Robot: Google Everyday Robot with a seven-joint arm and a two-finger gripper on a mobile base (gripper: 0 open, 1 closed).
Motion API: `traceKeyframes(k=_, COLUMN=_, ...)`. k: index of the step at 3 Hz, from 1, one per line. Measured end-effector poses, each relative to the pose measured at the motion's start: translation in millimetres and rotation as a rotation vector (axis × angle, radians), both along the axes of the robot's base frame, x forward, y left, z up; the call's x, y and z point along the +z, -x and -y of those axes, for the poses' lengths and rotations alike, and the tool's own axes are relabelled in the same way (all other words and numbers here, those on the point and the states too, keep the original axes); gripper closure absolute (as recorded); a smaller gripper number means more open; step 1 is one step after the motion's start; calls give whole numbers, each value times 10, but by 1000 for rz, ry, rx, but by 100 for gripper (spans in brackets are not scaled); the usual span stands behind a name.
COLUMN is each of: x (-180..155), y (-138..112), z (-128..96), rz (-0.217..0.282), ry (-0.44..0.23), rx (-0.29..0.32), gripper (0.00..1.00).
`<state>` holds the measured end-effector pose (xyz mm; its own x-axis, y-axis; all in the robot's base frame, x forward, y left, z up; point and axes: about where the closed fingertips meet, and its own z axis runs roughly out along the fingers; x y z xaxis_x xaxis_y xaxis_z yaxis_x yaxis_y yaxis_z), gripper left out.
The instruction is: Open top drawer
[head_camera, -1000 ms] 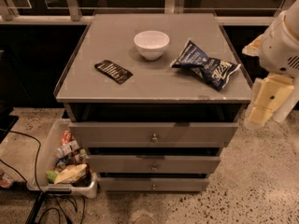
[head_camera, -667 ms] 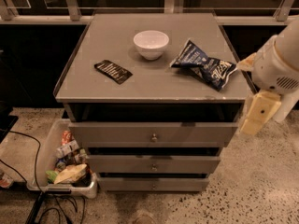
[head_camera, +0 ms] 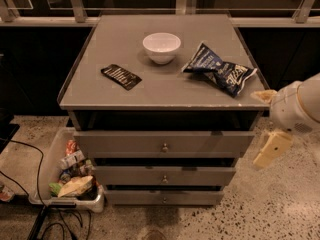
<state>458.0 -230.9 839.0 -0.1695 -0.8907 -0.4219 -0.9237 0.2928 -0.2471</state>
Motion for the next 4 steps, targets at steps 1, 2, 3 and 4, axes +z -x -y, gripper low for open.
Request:
traceKeyframes(k=1, x=-196, y=32, z=7, rz=-3, ry=-59, rx=7, gripper=0)
traceKeyframes(k=2, x=-193, y=35, z=6, rz=-3, ry=-58, rx=6, gripper=0)
traceKeyframes(k=3, x=-425, y=11, z=8, rz=-22, ry=-60, rx=-16, gripper=0)
traceKeyframes(k=4, x=-758, y=-29, z=-12, rz=-43, ry=-64, rx=-29, gripper=0)
